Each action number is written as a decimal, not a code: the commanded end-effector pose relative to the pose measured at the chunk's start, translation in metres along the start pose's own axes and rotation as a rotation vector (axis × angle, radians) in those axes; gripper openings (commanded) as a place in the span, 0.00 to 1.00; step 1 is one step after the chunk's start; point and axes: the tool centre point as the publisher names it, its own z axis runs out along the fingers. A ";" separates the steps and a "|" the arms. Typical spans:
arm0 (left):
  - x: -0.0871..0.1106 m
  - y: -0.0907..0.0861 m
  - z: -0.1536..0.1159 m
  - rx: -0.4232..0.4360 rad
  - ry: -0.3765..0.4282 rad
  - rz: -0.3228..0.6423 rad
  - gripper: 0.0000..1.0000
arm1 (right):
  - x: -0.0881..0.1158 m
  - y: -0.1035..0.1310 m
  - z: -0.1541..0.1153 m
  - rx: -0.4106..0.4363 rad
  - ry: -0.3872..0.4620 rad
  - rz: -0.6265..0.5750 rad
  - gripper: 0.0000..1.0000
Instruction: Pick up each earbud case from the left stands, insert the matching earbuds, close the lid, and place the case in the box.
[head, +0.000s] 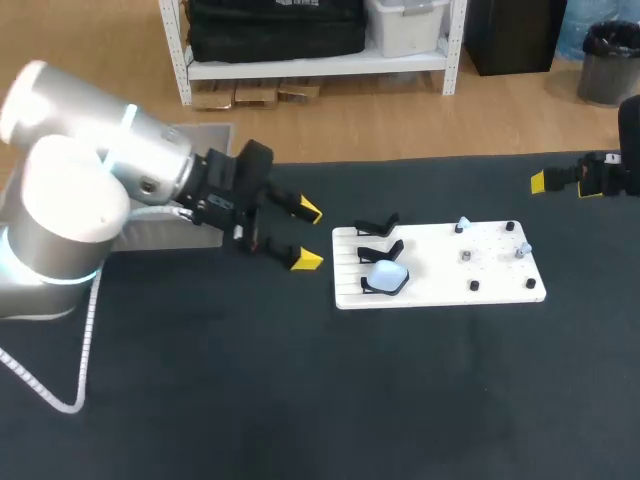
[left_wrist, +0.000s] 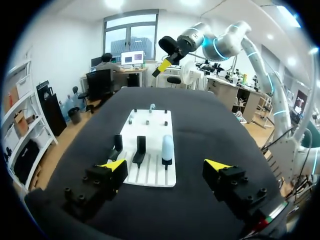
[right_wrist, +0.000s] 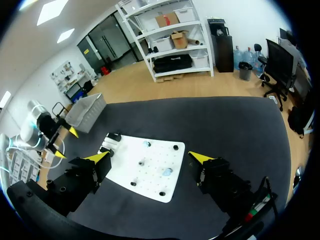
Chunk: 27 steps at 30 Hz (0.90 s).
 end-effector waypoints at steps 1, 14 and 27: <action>0.002 0.004 0.017 0.012 -0.010 0.000 1.00 | 0.000 0.000 0.000 0.001 0.001 -0.001 1.00; 0.011 -0.009 0.046 0.072 -0.049 0.021 0.90 | 0.000 0.000 0.000 0.001 0.001 -0.001 1.00; 0.013 -0.011 0.071 0.059 -0.033 0.060 0.47 | 0.000 0.000 0.000 0.001 0.001 -0.001 1.00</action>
